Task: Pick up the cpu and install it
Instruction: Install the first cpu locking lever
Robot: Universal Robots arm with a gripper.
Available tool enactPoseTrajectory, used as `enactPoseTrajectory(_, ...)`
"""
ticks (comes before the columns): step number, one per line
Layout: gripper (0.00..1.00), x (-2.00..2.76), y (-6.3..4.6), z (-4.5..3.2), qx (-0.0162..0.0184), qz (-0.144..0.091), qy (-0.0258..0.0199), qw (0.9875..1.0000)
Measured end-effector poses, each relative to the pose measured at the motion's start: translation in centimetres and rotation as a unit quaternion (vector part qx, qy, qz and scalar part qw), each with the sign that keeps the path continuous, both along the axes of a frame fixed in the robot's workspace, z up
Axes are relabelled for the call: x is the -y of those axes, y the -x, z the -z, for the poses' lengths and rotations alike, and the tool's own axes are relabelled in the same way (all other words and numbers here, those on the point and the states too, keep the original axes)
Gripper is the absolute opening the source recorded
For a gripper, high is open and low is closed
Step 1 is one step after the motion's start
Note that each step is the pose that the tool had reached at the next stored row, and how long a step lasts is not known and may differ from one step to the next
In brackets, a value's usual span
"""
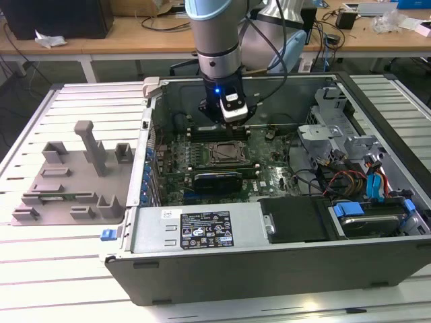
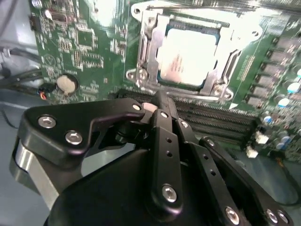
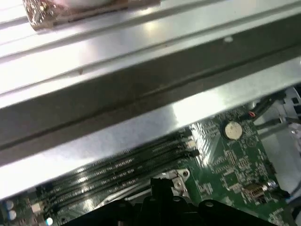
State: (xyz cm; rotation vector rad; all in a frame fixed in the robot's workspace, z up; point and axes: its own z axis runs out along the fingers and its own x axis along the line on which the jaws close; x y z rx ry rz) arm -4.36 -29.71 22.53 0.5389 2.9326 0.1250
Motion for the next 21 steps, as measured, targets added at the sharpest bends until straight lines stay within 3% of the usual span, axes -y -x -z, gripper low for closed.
enactPoseTrajectory(2,0.11,0.06,-0.01,0.00,-0.0007,0.000,0.0113,0.9999)
enactPoseTrajectory(7,0.11,0.06,-0.01,0.00,-0.0020,0.000,0.0135,0.9999)
enactPoseTrajectory(8,0.11,0.05,-0.03,0.02,-0.0086,0.000,0.0134,0.9999)
enactPoseTrajectory(10,0.11,0.06,-0.17,0.03,-0.0377,0.000,0.0136,0.9992)
enactPoseTrajectory(11,0.11,0.06,-0.19,0.04,-0.0454,-0.001,0.0136,0.9989)
enactPoseTrajectory(13,0.11,0.06,-0.19,0.04,-0.0477,-0.001,0.0136,0.9988)
enactPoseTrajectory(16,0.11,0.06,-0.19,0.04,-0.0473,-0.023,0.0155,0.9985)
enactPoseTrajectory(21,0.11,0.06,-0.19,0.06,-0.0471,-0.076,0.0220,0.9957)
